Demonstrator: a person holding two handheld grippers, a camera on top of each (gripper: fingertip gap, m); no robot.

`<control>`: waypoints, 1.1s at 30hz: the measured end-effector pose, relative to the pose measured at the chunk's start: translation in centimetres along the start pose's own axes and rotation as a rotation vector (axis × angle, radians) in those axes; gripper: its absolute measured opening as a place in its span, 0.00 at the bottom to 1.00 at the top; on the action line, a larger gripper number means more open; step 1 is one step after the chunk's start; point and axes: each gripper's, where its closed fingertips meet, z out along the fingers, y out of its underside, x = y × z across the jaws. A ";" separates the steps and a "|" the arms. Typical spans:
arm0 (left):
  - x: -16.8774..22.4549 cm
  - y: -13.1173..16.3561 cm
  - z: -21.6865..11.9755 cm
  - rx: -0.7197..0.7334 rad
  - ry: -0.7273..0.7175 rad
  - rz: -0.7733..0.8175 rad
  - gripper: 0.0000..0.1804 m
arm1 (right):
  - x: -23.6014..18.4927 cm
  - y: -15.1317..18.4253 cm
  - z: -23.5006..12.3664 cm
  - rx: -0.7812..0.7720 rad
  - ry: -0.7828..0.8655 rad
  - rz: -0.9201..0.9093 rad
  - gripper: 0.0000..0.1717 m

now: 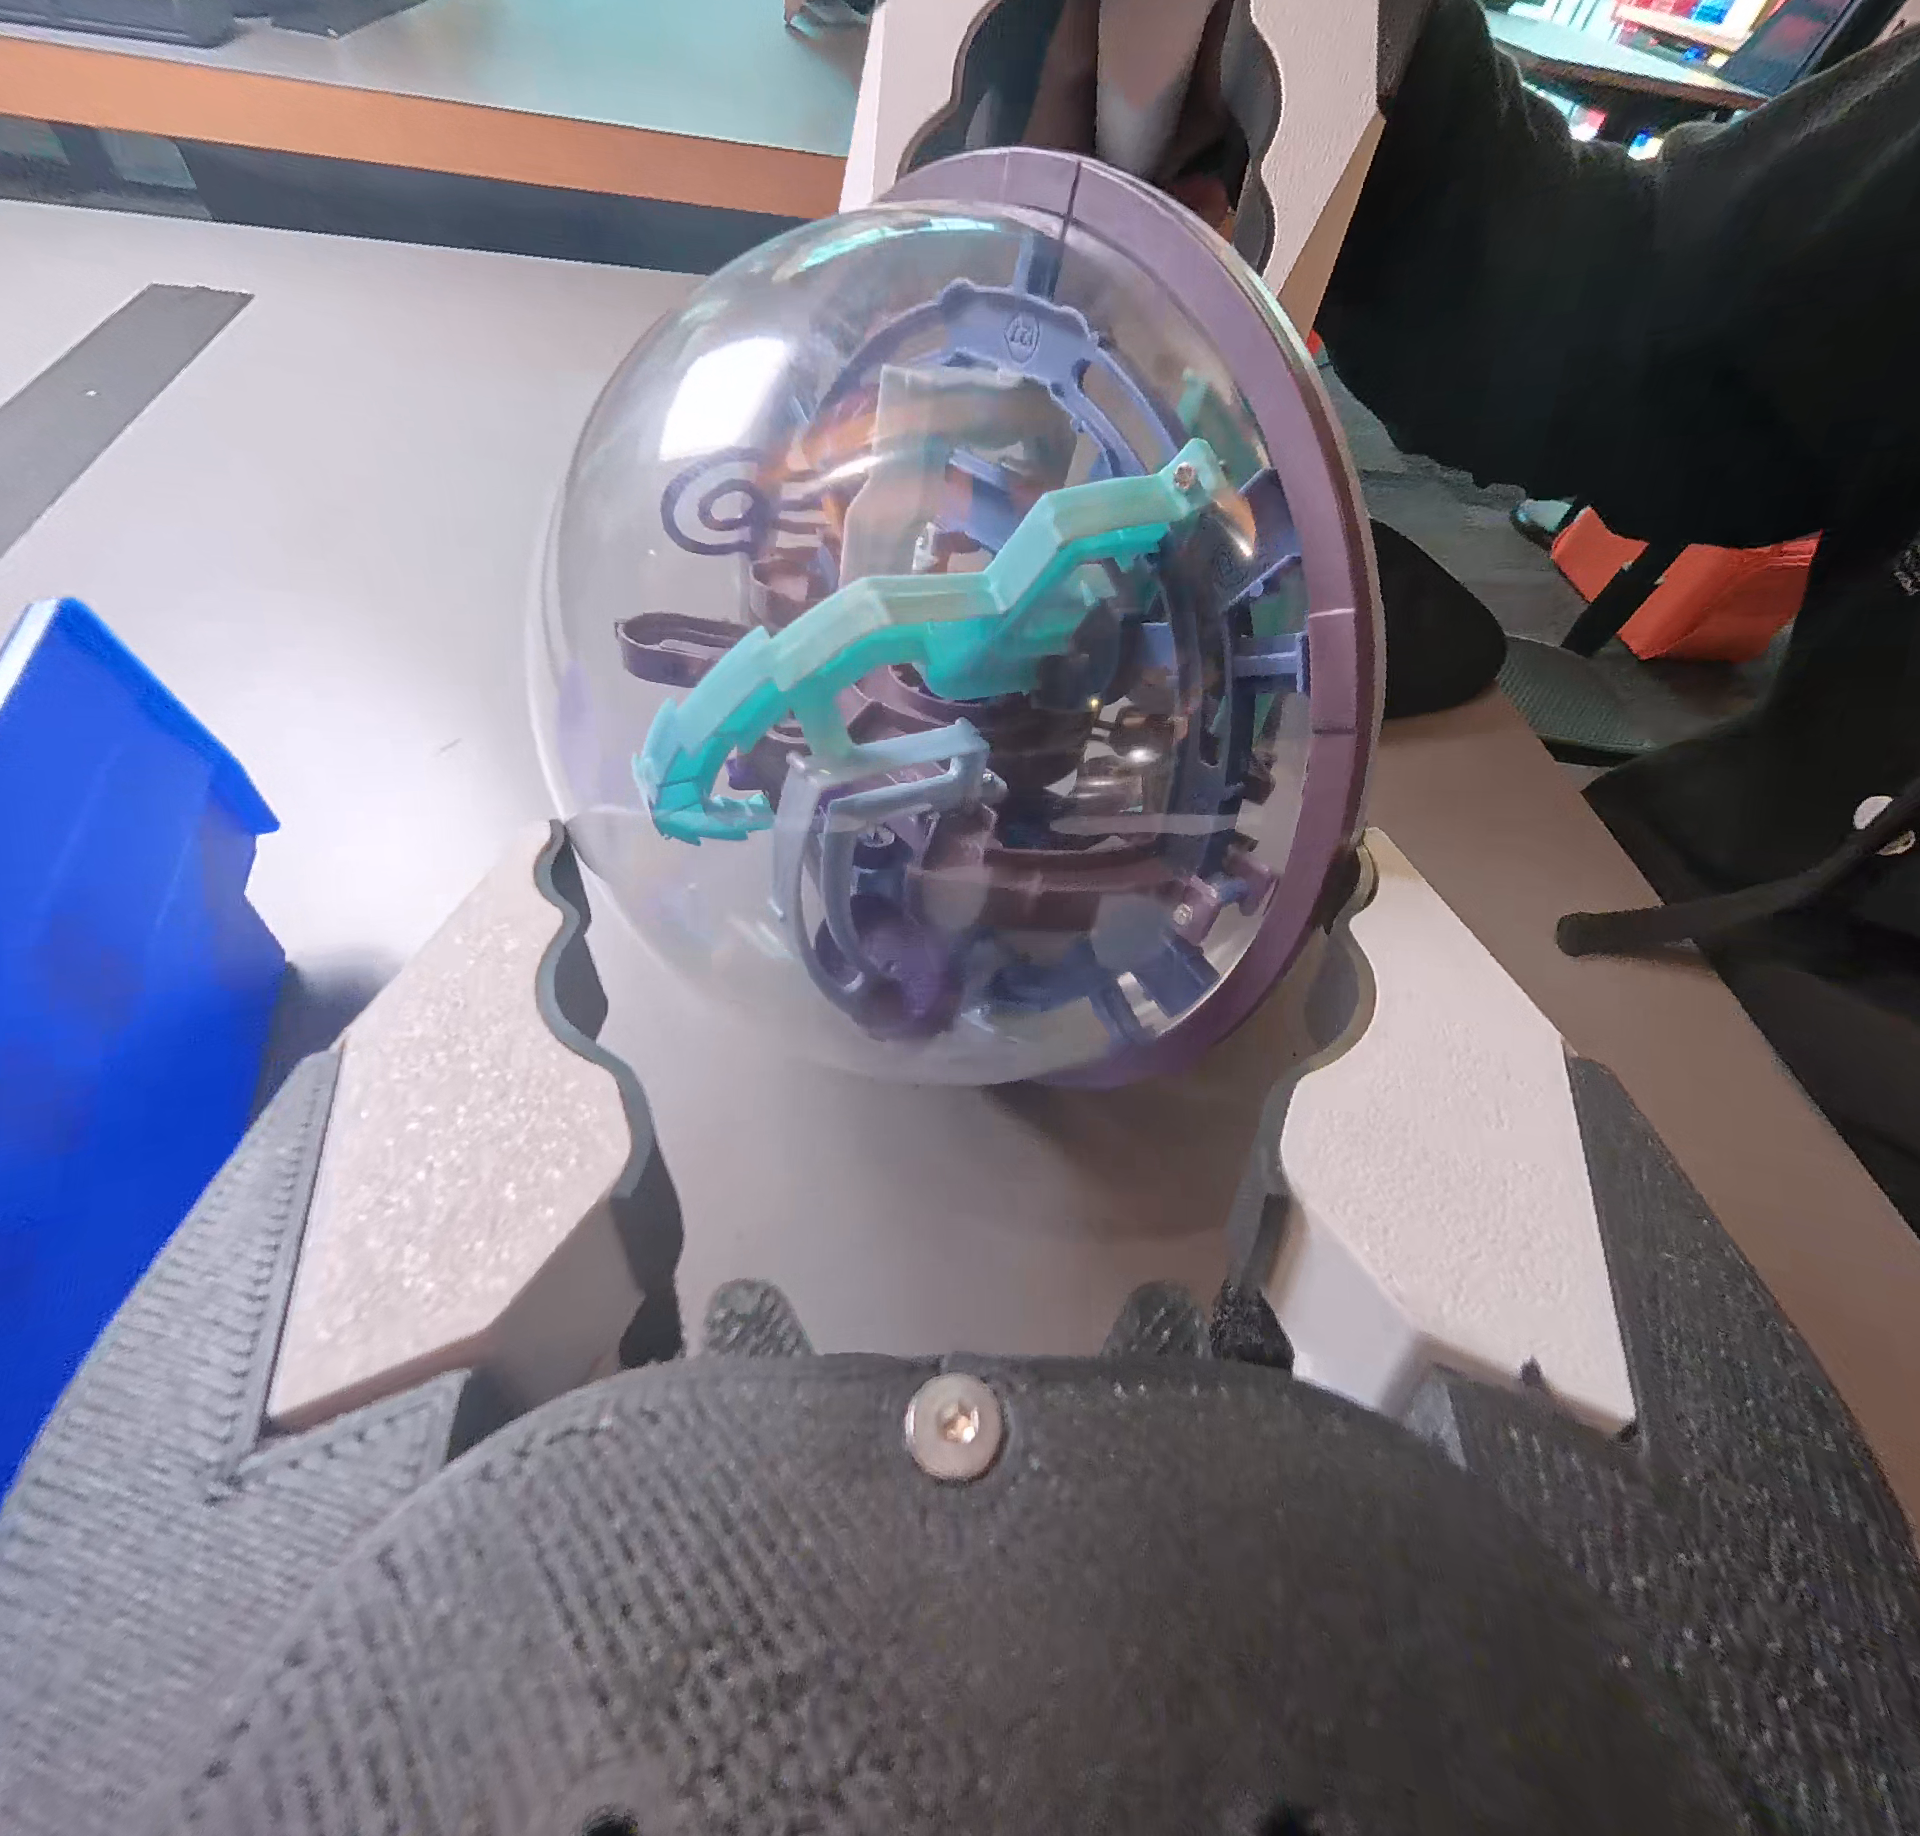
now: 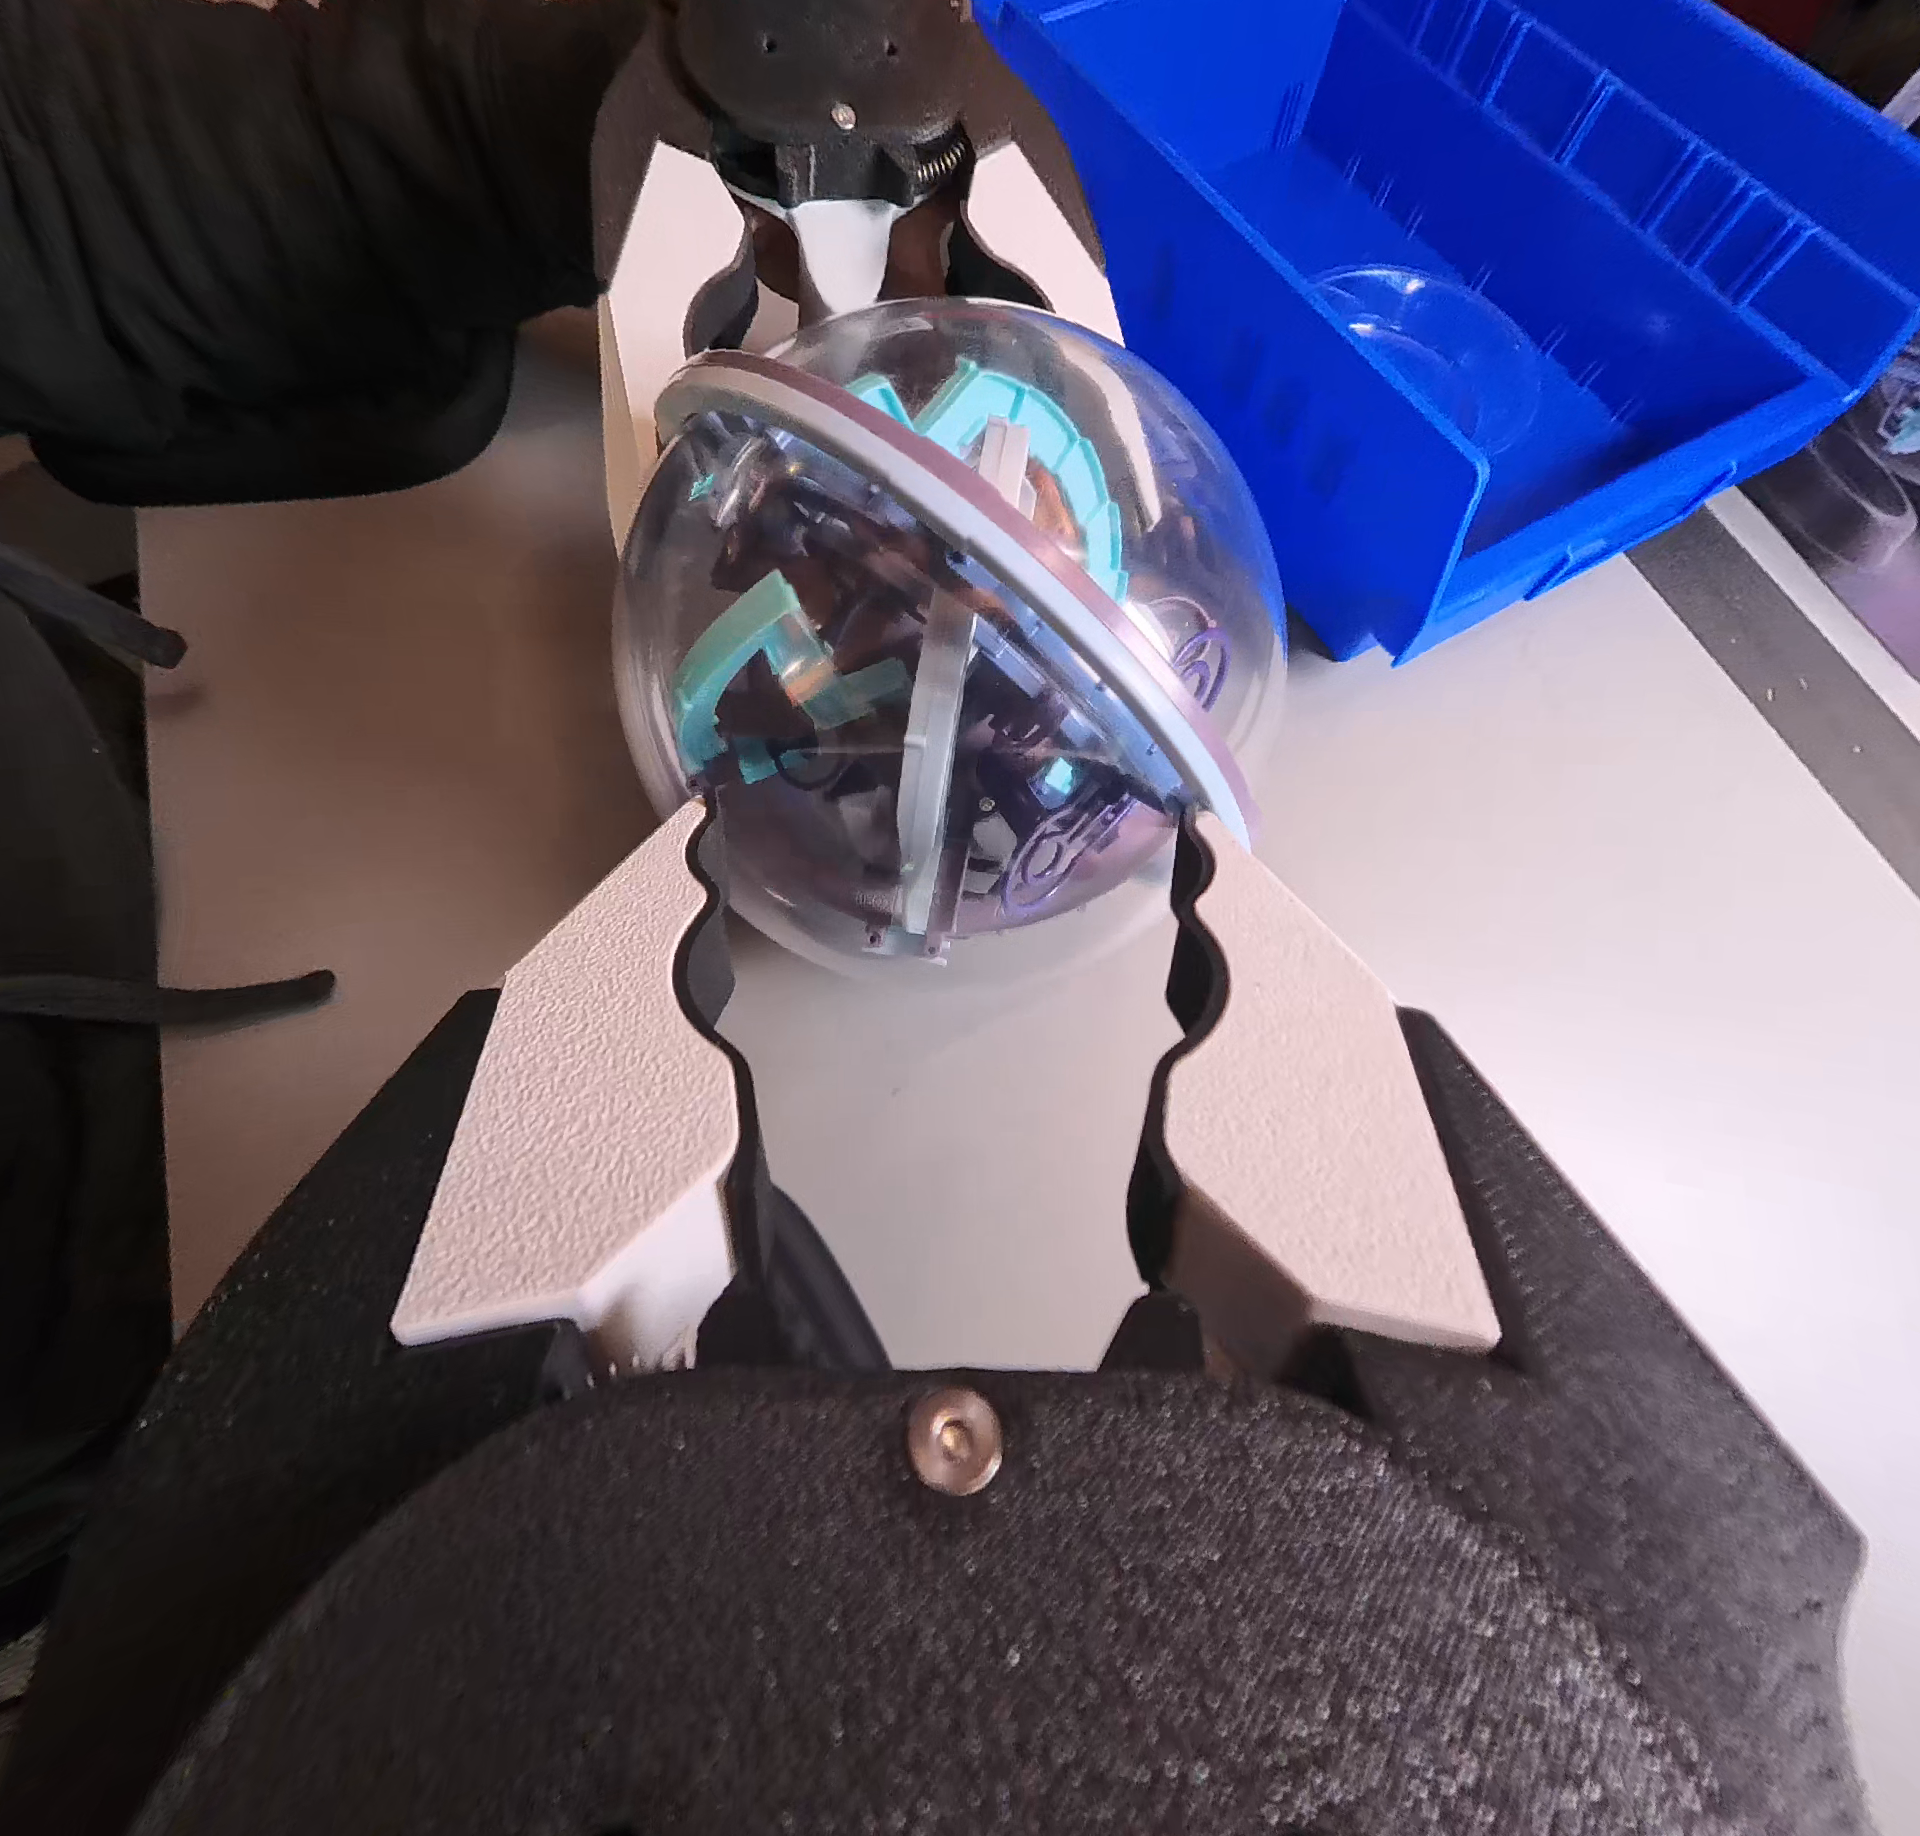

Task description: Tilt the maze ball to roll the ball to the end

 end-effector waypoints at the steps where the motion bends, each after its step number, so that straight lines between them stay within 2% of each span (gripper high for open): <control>1: -0.1 0.1 -0.1 -0.001 0.002 -0.003 0.76 | 0.0 -0.2 0.1 0.000 0.000 -0.005 0.49; 7: -0.2 0.5 -0.4 0.001 0.014 -0.023 0.77 | 0.2 -0.9 0.4 0.015 -0.004 -0.022 0.50; 16: 0.9 3.2 1.6 -0.156 0.042 0.015 0.77 | -0.5 -2.8 0.0 0.051 -0.039 -0.106 0.50; 22: 1.5 3.8 1.7 -0.196 0.066 0.045 0.74 | -1.2 -2.8 -0.3 0.078 -0.057 -0.160 0.50; 27: 2.2 3.6 0.1 -0.178 0.143 0.006 0.65 | -2.0 -2.0 -1.1 0.112 -0.048 -0.184 0.49; 30: 1.3 2.3 -0.2 -0.075 0.120 -0.007 0.66 | -2.2 -1.7 -1.4 0.120 -0.034 -0.201 0.49; 33: 1.2 0.2 0.3 0.033 0.085 0.067 0.73 | -2.4 -1.5 -1.6 0.126 -0.033 -0.220 0.49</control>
